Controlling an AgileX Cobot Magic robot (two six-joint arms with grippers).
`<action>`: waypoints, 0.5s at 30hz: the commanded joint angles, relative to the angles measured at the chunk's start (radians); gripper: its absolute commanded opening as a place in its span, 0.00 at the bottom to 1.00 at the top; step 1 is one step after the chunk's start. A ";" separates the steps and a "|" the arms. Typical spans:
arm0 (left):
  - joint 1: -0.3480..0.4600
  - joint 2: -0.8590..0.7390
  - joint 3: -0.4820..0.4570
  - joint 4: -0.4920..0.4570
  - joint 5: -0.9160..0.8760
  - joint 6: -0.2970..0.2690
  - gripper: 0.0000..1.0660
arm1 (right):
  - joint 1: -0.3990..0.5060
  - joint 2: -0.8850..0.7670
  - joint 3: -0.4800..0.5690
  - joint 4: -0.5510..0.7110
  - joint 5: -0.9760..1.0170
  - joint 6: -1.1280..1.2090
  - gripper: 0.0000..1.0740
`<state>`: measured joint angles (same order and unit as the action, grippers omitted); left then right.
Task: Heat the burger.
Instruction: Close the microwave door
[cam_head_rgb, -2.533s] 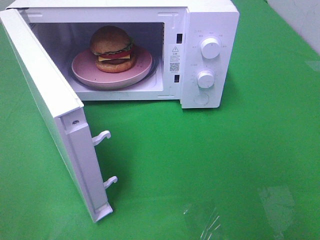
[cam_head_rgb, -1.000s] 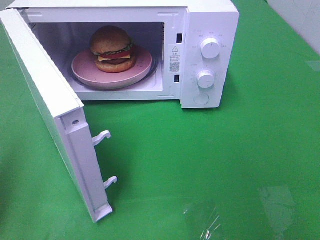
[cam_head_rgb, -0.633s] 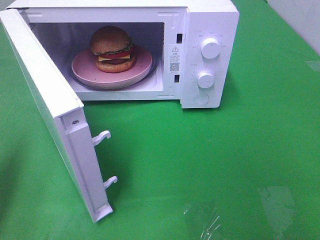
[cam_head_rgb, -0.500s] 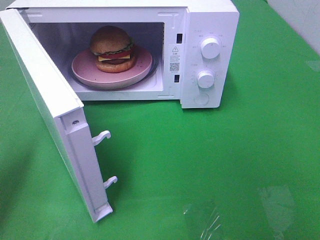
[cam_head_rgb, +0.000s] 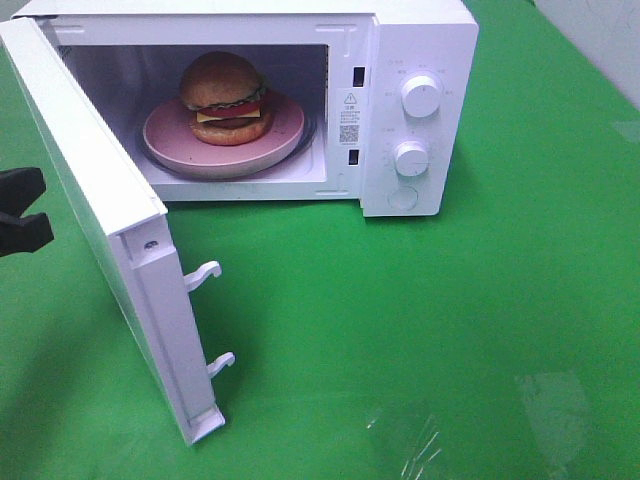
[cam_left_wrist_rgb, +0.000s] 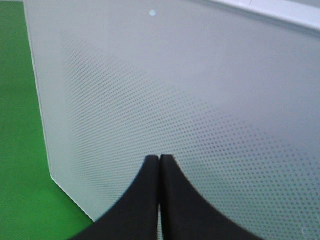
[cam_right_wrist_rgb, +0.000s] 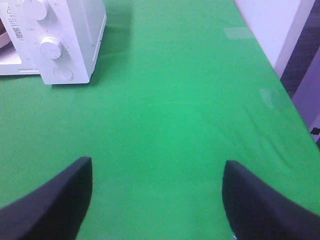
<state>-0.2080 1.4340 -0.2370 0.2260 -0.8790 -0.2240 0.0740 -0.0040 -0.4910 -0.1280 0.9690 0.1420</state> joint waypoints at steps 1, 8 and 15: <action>-0.079 0.040 -0.011 -0.099 -0.057 0.041 0.00 | -0.005 -0.025 0.001 0.003 -0.007 0.012 0.66; -0.161 0.123 -0.014 -0.173 -0.132 0.040 0.00 | -0.005 -0.025 0.001 0.003 -0.007 0.012 0.66; -0.258 0.189 -0.071 -0.241 -0.130 0.041 0.00 | -0.005 -0.025 0.001 0.003 -0.007 0.012 0.66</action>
<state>-0.4320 1.6070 -0.2750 0.0150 -0.9900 -0.1850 0.0740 -0.0040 -0.4910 -0.1280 0.9690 0.1420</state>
